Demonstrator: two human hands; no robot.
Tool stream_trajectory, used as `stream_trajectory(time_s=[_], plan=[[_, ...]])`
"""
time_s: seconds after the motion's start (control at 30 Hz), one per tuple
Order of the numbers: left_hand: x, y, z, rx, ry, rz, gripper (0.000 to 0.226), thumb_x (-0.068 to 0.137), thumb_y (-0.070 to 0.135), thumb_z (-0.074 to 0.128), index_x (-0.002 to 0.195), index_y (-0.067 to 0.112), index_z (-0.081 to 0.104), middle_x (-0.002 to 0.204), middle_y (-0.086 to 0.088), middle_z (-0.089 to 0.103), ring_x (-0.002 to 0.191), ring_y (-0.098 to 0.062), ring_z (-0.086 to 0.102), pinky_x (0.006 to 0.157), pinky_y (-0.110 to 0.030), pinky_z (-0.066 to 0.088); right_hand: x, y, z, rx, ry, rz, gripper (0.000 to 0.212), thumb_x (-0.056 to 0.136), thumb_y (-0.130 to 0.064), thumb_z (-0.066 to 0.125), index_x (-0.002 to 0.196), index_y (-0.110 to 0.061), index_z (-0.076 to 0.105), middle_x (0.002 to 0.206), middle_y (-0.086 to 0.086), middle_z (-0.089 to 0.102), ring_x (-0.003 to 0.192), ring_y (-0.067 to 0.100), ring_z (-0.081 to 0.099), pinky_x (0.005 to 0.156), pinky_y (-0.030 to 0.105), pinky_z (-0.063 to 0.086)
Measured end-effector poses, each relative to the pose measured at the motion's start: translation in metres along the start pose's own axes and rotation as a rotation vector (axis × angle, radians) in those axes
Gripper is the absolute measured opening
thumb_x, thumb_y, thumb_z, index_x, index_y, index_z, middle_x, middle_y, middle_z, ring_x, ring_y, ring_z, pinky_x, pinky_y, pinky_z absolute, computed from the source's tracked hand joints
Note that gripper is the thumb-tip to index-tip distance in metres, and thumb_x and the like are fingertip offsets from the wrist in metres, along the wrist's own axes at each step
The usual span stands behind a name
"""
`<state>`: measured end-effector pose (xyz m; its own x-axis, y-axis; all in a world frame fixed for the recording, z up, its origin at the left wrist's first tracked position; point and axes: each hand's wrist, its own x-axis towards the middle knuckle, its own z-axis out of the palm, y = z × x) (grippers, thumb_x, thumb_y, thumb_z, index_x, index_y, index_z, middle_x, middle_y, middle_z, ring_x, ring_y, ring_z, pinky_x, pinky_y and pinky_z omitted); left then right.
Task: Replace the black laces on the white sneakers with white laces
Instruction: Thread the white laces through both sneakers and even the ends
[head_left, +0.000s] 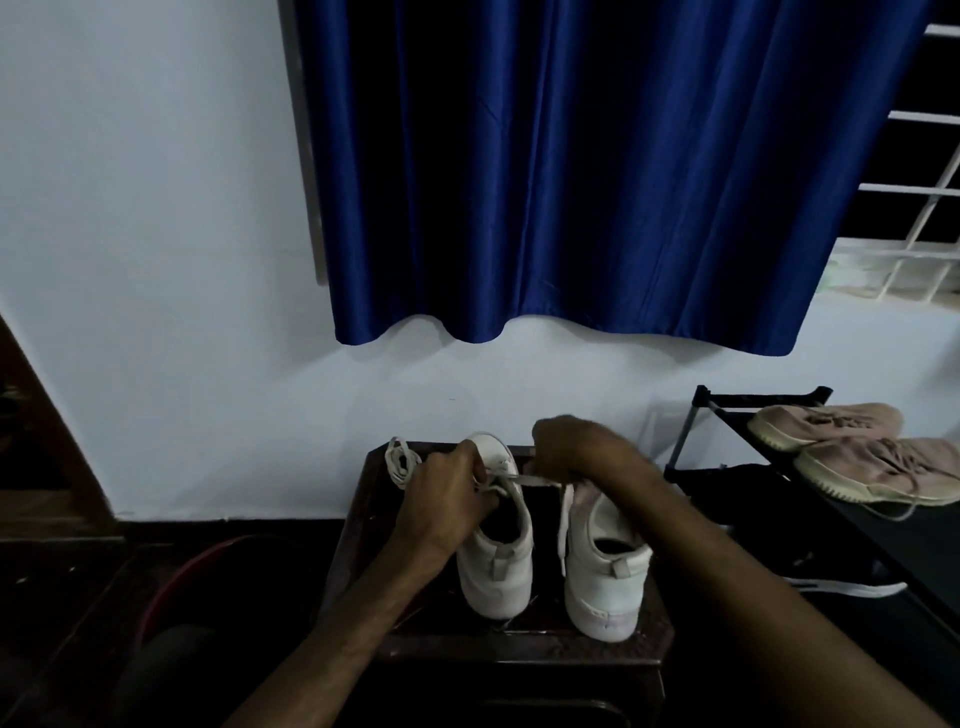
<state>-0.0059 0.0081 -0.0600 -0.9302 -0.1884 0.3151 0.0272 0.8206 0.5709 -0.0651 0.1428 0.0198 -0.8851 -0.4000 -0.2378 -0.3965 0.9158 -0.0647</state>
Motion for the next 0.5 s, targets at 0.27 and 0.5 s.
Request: stream_trajectory(time_s=[0.27, 0.5], plan=[[-0.002, -0.006, 0.002, -0.082, 0.055, 0.055, 0.021, 0.076, 0.032, 0.075, 0.086, 0.018, 0.062, 0.077, -0.002, 0.07, 0.079, -0.026, 0.068, 0.061, -0.028, 0.04, 0.002, -0.017, 0.018, 1.235, 0.159, -0.091, 0.027, 0.095, -0.008, 0.059, 0.068, -0.006, 0.061, 0.069, 0.015, 0.063, 0.061, 0.022, 0.063, 0.061, 0.033, 0.059], [0.002, -0.007, 0.002, -0.013, 0.03, -0.033, 0.016, 0.08, 0.026, 0.066, 0.092, 0.02, 0.06, 0.09, -0.005, 0.073, 0.093, -0.029, 0.066, 0.078, -0.035, 0.045, -0.017, -0.004, 0.073, 0.25, 0.49, -0.513, 0.016, 0.077, -0.001, 0.05, 0.09, -0.01, 0.055, 0.093, 0.006, 0.054, 0.081, 0.028, 0.054, 0.068, 0.04, 0.045]])
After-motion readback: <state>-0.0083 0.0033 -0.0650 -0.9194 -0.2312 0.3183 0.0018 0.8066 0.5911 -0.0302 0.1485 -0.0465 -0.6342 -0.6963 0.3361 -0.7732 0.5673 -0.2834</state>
